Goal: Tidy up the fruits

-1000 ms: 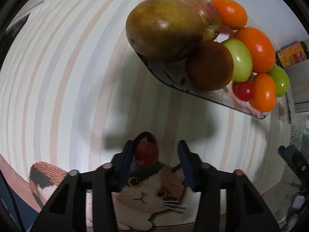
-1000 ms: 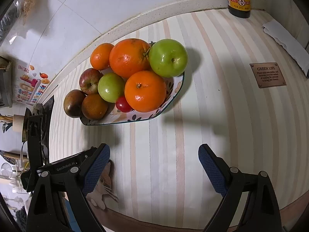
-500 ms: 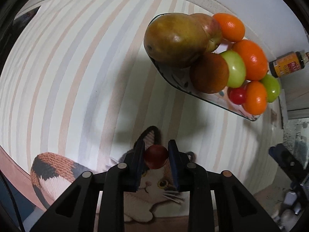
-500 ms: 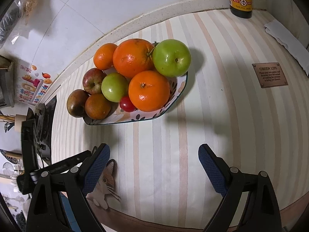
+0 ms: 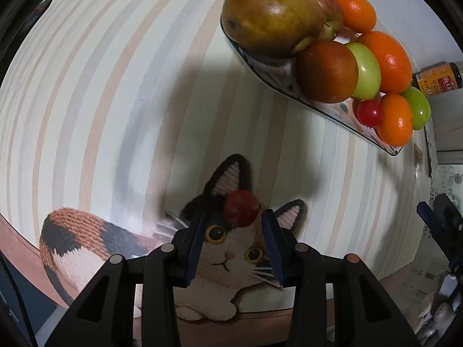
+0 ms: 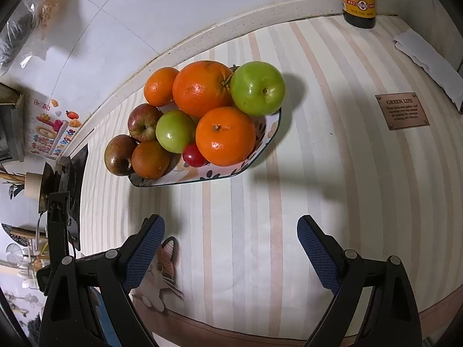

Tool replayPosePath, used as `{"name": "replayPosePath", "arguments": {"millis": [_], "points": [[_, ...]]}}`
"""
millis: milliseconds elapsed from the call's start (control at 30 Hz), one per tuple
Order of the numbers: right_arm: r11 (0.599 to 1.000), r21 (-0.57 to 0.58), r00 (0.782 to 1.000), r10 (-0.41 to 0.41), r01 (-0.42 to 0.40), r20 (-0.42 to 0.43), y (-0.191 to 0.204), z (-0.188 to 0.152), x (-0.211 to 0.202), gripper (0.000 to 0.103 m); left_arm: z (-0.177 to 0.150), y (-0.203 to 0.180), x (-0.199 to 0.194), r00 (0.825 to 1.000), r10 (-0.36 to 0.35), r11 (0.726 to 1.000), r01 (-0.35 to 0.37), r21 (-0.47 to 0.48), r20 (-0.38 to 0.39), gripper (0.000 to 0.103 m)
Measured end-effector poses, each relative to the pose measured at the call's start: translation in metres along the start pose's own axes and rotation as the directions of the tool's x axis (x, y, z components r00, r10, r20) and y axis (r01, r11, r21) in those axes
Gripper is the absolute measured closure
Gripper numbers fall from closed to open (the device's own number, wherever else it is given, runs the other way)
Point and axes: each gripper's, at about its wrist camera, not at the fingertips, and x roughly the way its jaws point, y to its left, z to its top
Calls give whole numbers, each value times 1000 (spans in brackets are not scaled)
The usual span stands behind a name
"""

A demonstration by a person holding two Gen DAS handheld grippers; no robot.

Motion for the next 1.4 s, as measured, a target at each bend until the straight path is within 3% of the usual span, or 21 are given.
{"name": "replayPosePath", "arguments": {"millis": [67,233,467,600,767,1067,1267,1367,1400], "points": [[1000,2,1000,0,0,-2,-1,-1,0,8,-1,-1,1,1000,0,1000,0,1,12,67],[1000,-4,1000,5,-5,-8,-1,-4,1,8,-5,-13,0,999,20,999,-22,37,46,81],[1000,-6,1000,9,-9,-2,-3,-5,-3,8,-4,-33,-12,996,3,998,-8,64,88,82],[1000,-6,1000,10,-10,3,-4,-4,-5,8,-4,-51,-28,992,-43,997,36,63,119,82],[1000,7,1000,9,-9,5,-9,-1,-6,8,19,-96,-50,981,-116,988,97,123,156,82],[1000,27,999,0,-1,32,-15,19,-12,8,70,-128,-29,990,-60,981,34,192,131,81],[999,18,998,-28,27,63,-16,39,-21,8,72,-131,-43,986,-16,985,-14,173,168,74],[992,-42,990,-113,117,88,-5,44,-27,8,65,-127,-55,979,1,987,-33,155,205,51],[987,-67,985,-140,147,99,0,44,-30,8,61,-125,-61,975,16,987,-50,151,223,33]]}}
